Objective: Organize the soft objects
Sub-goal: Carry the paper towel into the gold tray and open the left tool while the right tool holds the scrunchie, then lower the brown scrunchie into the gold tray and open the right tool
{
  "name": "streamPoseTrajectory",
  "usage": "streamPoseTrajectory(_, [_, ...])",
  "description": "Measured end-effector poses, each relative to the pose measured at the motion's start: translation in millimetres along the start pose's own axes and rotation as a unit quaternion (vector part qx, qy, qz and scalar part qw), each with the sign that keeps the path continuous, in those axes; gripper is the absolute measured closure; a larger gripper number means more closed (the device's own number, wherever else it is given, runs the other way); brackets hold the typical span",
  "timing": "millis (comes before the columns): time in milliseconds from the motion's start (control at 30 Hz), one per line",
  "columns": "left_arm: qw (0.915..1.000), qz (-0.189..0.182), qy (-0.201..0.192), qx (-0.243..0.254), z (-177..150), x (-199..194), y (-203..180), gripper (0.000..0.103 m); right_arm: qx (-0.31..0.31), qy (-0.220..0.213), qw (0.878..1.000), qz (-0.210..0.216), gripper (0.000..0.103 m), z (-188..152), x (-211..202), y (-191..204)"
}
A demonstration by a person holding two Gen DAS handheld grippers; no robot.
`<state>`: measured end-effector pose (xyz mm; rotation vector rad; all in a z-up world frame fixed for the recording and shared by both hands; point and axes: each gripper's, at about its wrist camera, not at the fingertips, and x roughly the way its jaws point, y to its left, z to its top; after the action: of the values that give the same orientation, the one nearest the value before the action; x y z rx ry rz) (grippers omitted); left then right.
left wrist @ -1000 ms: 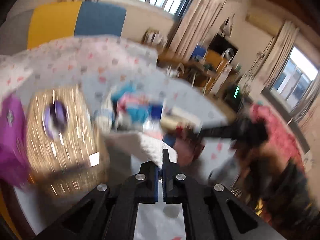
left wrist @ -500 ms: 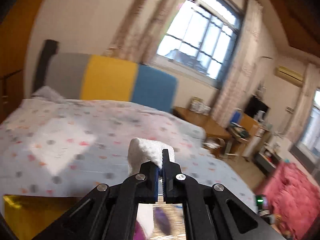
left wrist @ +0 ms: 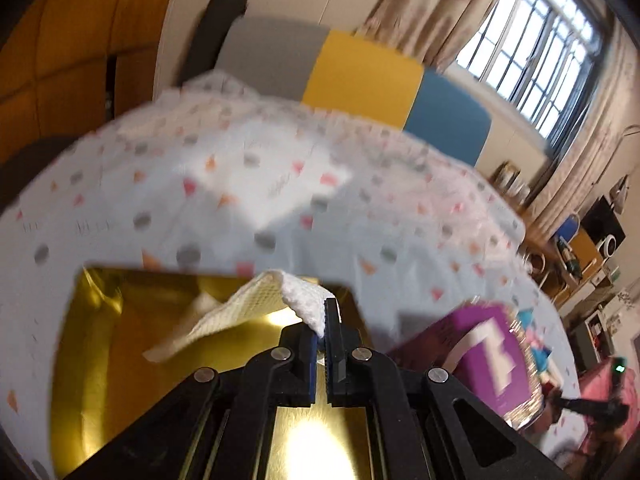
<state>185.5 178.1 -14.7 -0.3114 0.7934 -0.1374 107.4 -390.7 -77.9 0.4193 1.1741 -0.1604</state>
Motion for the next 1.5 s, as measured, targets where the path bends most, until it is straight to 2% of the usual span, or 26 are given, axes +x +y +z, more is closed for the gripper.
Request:
streamPoseTrajectory(67, [0.9997,0.006,0.022,0.006,-12.3,16.7,-1.6,0.100,-0.004,0.001,1.000,0.000,0.087,0.2,-0.2,1.1])
streamPoseTrajectory(133, [0.9986,0.004,0.052,0.004,-23.7,33.9,-5.5,0.090,-0.009,0.000,1.000,-0.003,0.088,0.5,-0.5,3.0])
streamPoseTrajectory(200, [0.9980,0.003,0.064,-0.002,-32.9,35.6,-7.9,0.061,-0.014,-0.006,1.000,-0.001,0.089,-0.1,-3.5,5.1])
streamPoseTrajectory(300, [0.9986,0.008,0.051,-0.007,-42.3,27.6,-11.2,0.044,-0.027,-0.020,0.999,0.007,0.089,-1.9,-9.6,11.9])
streamPoseTrajectory(400, [0.9989,0.015,0.044,-0.005,-48.0,11.4,-15.9,0.039,-0.029,-0.030,0.999,0.020,0.089,-3.4,-14.0,17.4])
streamPoseTrajectory(667, [0.9982,0.039,0.015,0.043,-72.4,-35.3,-28.2,0.021,-0.053,-0.070,0.994,0.064,0.090,-11.1,-38.3,45.0])
streamPoseTrajectory(767, [0.9984,0.035,0.013,0.042,-82.4,-44.6,-28.1,0.014,-0.062,-0.085,0.991,0.083,0.090,-10.4,-54.2,57.0])
streamPoseTrajectory(867, [0.9989,0.029,0.018,0.031,-90.9,-50.9,-25.3,0.013,-0.081,-0.104,0.988,0.084,0.090,-7.7,-70.3,77.1])
streamPoseTrajectory(900, [0.9991,0.028,0.017,0.028,-93.1,-53.8,-24.6,0.013,-0.083,-0.109,0.986,0.097,0.090,-6.8,-76.8,84.4])
streamPoseTrajectory(1000, [0.9987,0.038,0.007,0.033,-97.9,-62.4,-25.1,0.011,-0.107,-0.127,0.980,0.108,0.090,-7.6,-93.2,105.6])
streamPoseTrajectory(1167, [0.9971,0.061,-0.001,0.046,-105.4,-73.3,-26.5,0.007,-0.161,-0.151,0.966,0.134,0.090,-8.6,-116.6,164.4])
streamPoseTrajectory(1267, [0.9966,0.070,-0.001,0.044,-108.9,-78.3,-23.5,0.003,-0.201,-0.163,0.953,0.157,0.090,-12.5,-128.4,209.7])
streamPoseTrajectory(1500, [0.9938,0.102,-0.008,0.043,-113.9,-87.4,-14.6,0.000,-0.299,-0.163,0.914,0.222,0.090,-37.4,-140.5,328.5])
